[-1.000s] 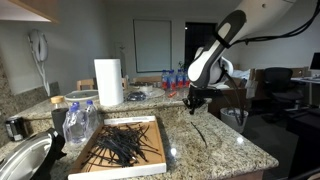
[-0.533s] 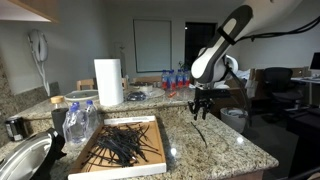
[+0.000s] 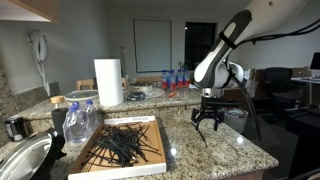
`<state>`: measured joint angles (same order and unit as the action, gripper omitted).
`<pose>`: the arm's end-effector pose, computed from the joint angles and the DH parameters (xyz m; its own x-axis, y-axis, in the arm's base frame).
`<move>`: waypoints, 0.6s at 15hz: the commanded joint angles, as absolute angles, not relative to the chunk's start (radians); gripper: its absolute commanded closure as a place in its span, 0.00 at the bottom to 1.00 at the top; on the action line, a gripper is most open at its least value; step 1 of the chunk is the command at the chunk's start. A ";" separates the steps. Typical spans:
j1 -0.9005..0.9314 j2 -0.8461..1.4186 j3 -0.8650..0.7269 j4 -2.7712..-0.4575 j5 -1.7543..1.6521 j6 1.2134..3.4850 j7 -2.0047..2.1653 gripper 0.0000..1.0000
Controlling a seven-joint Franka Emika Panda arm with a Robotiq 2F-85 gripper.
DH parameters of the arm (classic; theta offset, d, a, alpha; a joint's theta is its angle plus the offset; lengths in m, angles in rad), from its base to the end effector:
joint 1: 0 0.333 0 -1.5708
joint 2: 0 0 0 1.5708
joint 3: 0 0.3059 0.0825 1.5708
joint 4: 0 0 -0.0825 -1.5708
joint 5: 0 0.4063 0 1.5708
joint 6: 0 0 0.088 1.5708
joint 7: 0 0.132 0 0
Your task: Pick up all the black objects on the table and put them on the cover box
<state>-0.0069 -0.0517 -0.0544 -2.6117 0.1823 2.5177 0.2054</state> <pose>0.4404 -0.0256 0.2130 0.9134 -0.4011 -0.0700 -0.4062 -0.9093 -0.0900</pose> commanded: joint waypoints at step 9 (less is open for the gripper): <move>0.004 0.077 -0.006 -2.580 0.405 2.608 0.042 0.23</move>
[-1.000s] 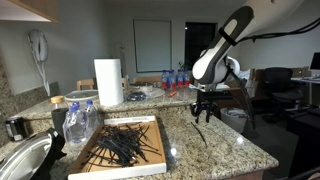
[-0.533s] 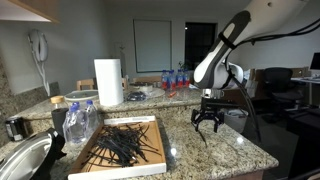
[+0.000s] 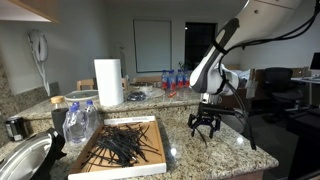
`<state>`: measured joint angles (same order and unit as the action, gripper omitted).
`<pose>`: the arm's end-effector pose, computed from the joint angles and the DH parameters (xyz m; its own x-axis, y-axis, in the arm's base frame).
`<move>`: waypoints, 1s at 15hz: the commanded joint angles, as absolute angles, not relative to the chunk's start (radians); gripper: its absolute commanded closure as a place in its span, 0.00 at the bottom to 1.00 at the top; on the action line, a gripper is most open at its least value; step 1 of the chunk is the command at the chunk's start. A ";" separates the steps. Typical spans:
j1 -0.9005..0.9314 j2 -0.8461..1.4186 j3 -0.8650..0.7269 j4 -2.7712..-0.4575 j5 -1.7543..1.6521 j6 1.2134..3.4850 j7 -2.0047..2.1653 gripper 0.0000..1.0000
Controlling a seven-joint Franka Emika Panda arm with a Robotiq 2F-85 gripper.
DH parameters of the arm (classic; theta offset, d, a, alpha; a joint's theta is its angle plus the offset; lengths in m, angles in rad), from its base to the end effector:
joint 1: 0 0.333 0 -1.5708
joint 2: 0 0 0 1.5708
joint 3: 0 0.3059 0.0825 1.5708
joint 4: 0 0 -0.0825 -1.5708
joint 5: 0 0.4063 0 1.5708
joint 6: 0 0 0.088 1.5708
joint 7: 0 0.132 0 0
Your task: Pick up all the black objects on the table and put them on the cover box
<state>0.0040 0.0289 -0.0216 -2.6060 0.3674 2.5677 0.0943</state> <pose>0.4393 -0.0086 0.1835 0.9080 -0.4043 -0.1101 -0.4178 -0.8936 -0.1641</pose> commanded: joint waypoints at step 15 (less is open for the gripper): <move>-0.024 0.141 -0.007 -2.516 0.345 2.630 0.059 0.95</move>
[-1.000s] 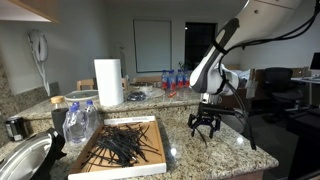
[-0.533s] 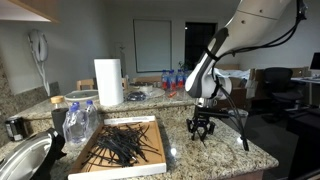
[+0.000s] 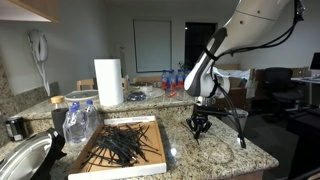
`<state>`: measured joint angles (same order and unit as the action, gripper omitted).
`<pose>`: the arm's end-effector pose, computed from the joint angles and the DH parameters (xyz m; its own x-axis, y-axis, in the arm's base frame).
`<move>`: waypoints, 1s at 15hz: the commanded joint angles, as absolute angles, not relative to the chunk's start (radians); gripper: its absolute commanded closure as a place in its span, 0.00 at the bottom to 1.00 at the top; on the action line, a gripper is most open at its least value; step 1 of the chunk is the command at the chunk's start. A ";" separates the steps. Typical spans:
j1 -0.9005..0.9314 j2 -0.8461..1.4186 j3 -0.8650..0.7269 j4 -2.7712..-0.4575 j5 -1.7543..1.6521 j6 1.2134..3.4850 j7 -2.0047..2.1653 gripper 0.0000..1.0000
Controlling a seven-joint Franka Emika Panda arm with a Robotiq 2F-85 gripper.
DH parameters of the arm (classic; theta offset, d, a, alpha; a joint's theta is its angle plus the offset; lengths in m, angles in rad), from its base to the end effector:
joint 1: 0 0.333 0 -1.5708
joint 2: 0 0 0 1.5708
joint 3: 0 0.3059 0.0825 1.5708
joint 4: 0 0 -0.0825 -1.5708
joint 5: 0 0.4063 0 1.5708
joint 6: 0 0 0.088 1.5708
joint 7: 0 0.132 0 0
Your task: Pick up all the black objects on the table and put them on the cover box
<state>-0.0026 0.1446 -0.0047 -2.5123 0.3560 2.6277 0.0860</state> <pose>0.4714 -0.0076 0.1679 0.9185 -0.3896 -0.0681 -0.3955 -0.9050 -0.1565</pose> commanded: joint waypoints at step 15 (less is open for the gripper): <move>-0.007 -0.137 -0.013 -2.519 0.522 2.449 -0.086 0.94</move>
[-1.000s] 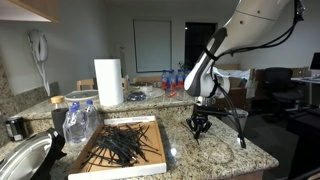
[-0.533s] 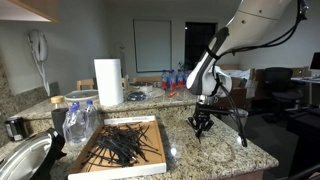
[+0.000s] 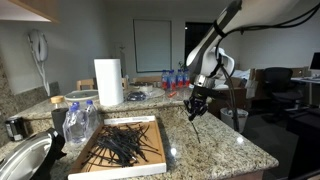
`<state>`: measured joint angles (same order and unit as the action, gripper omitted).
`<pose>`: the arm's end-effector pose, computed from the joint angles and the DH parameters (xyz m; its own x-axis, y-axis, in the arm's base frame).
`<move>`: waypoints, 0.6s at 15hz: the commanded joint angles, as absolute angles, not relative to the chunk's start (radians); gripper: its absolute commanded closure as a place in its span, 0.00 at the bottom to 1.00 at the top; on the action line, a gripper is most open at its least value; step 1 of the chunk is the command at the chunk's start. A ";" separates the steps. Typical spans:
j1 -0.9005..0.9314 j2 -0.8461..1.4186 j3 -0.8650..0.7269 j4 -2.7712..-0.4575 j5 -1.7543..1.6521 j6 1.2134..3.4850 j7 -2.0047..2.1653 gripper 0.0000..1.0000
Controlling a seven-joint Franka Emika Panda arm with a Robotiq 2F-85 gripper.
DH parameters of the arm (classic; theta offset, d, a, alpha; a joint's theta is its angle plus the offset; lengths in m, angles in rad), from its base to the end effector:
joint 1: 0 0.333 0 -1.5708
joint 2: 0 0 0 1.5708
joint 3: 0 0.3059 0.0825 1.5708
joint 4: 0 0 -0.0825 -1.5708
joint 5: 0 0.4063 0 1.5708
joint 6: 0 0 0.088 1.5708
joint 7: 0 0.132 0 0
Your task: Pick up all the black objects on the table and put them on the cover box
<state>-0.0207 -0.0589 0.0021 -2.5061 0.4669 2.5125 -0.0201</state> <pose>0.4847 -0.0061 0.2583 0.9315 -0.3633 0.0157 -0.3438 -0.8939 -0.2877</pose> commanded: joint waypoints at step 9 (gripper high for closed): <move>0.190 -0.244 0.060 -2.569 0.738 2.151 -0.264 0.94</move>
<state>0.1397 -0.2132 0.0293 -2.5217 0.6545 2.2134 -0.1864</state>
